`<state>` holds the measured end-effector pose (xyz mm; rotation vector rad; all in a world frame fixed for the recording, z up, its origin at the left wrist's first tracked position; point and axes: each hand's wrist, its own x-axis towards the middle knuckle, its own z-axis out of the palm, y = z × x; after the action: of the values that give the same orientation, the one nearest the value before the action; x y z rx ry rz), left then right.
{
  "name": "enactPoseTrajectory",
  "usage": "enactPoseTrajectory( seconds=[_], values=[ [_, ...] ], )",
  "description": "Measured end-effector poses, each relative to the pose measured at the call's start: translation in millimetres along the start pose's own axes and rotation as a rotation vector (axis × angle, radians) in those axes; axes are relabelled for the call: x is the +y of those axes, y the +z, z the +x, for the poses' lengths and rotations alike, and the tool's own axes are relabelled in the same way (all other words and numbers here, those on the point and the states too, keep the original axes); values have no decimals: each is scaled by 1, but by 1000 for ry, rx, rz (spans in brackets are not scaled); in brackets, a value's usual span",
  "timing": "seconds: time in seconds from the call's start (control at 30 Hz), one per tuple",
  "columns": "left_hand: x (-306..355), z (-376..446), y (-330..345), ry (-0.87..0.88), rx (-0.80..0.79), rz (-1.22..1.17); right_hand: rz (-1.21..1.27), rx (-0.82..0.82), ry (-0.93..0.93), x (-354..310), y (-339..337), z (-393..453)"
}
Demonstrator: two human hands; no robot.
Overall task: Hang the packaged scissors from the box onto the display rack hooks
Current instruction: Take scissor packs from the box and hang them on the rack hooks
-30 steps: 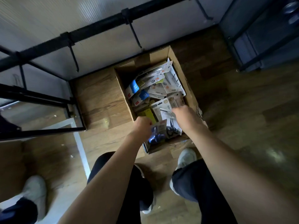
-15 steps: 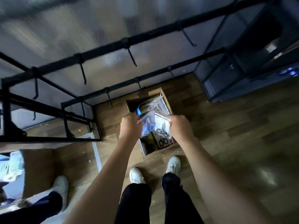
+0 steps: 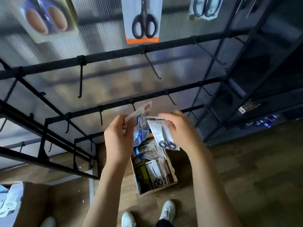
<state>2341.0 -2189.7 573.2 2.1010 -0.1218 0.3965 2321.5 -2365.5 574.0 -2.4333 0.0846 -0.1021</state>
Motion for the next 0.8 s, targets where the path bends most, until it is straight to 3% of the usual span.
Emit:
enactPoseTrajectory(
  seconds=[0.33,0.67,0.8],
  values=[
    [65,15,-45,98,315,5,112,198,-293,-50,-78,7],
    [76,13,-101,29,518,-1,195,163,-418,-100,-70,17],
    [78,24,-118,91,558,8,205,226,-511,-128,-72,25]
  ],
)
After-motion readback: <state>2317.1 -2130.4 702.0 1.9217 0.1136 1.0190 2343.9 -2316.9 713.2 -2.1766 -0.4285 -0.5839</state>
